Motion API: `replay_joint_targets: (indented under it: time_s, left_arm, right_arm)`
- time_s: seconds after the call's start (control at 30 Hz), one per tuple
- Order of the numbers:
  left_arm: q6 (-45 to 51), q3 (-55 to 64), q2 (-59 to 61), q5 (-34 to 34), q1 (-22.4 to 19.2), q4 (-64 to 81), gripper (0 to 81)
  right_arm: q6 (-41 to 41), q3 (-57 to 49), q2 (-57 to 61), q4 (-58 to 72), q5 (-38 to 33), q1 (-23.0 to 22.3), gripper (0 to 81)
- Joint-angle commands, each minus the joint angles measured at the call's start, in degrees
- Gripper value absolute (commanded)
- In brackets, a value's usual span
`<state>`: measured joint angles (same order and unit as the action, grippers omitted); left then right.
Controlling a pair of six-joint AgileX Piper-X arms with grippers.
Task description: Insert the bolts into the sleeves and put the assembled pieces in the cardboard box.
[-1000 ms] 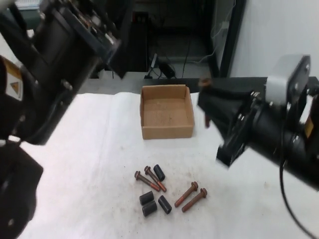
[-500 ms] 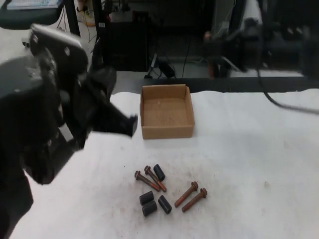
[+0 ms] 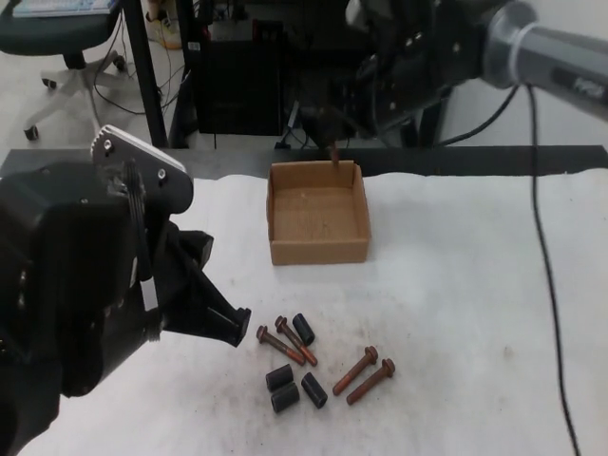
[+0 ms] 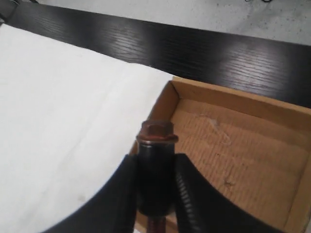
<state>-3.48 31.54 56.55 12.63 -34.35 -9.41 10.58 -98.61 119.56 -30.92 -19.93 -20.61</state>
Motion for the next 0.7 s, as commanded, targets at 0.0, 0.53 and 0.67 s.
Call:
replay_joint_targets:
  time_s: [0.0, 0.53, 0.67]
  left_arm:
    - [-0.38, 0.22, -0.77, 0.15, 0.1, -0.3, 0.2]
    - [-0.38, 0.22, -0.77, 0.15, 0.1, -0.3, 0.2]
    - [-0.38, 0.22, -0.77, 0.15, 0.1, -0.3, 0.2]
  right_arm:
    - [-0.02, -0.97, 0.13, -0.18, 0.86, -0.15, 0.8]
    - [-0.18, -0.97, 5.0, 1.57, 1.18, -0.14, 34.3]
    - [-0.18, -0.97, 5.05, 2.42, 0.68, -0.14, 32.1]
